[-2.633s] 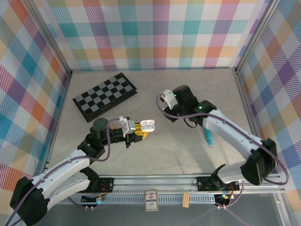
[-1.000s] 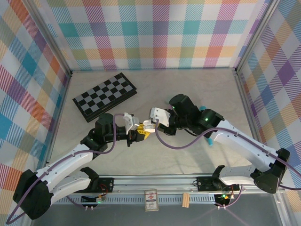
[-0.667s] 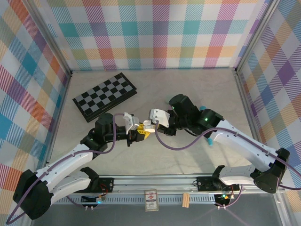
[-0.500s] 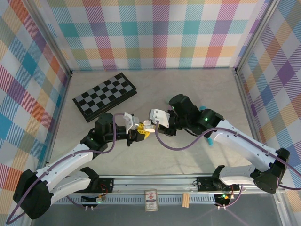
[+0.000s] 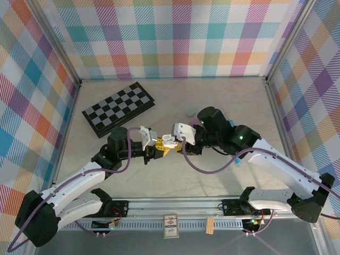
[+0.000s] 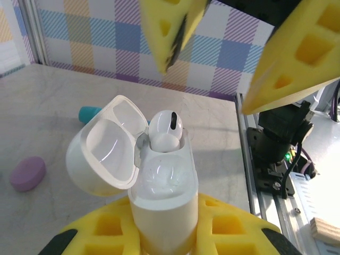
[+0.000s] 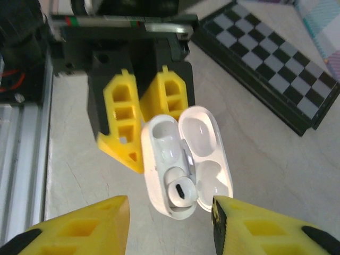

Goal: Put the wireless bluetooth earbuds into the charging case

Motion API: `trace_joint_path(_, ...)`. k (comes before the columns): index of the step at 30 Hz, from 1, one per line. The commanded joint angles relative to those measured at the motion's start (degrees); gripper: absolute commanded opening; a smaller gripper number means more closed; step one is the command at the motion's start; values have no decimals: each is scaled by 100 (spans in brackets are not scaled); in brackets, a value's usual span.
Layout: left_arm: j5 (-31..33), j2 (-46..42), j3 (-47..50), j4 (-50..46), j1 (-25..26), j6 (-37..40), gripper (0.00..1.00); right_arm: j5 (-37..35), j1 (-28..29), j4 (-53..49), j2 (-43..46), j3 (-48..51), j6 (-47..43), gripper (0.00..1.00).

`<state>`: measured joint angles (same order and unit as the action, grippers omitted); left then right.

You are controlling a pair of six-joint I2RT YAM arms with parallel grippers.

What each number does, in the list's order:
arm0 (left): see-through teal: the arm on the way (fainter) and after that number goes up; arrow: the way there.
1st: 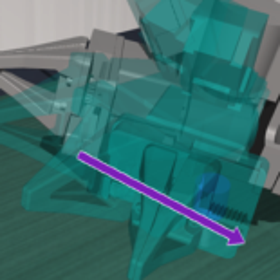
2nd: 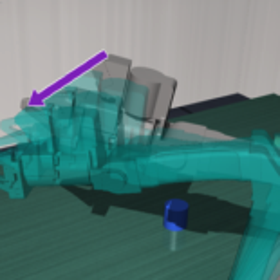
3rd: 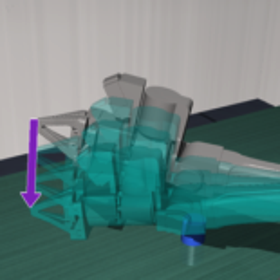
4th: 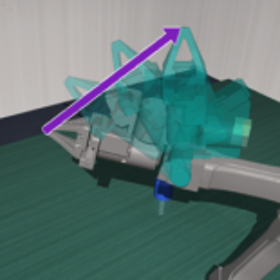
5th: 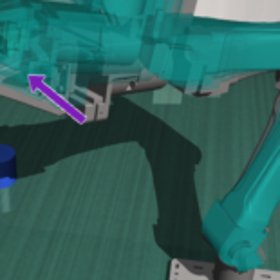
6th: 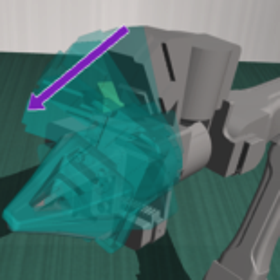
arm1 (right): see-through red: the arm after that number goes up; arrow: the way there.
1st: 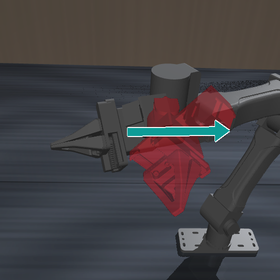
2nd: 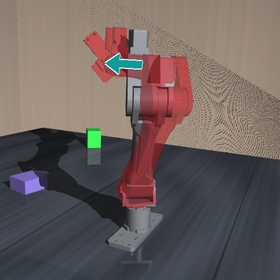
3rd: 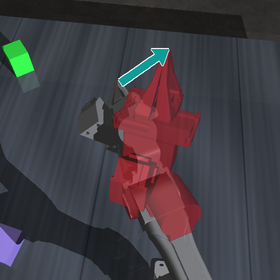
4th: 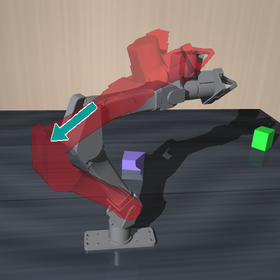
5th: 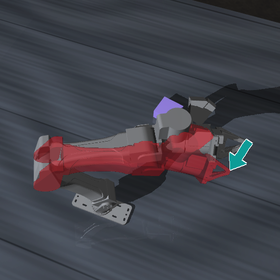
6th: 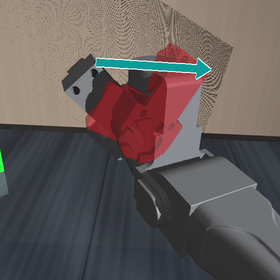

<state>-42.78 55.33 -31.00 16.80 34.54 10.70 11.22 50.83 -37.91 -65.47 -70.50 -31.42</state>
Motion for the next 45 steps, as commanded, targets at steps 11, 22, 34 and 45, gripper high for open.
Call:
trace_joint_path(11, 33, -555, 222, 593, -132, -233, 5, 1452, -2258, 3681, 581, 1978, 4041, 53)
trace_joint_path(22, -133, -873, 278, 988, -136, -554, 5, 1587, -2065, 3364, -2529, 1027, 4807, 63)
trace_joint_path(34, -285, -1006, 219, 1041, -132, -740, 6, 1814, -970, 1959, -5732, -1991, 4519, 68)
trace_joint_path(45, -327, -1112, 189, 858, -132, -788, 6, 1752, -653, 1402, -7102, -3536, 3945, 67)
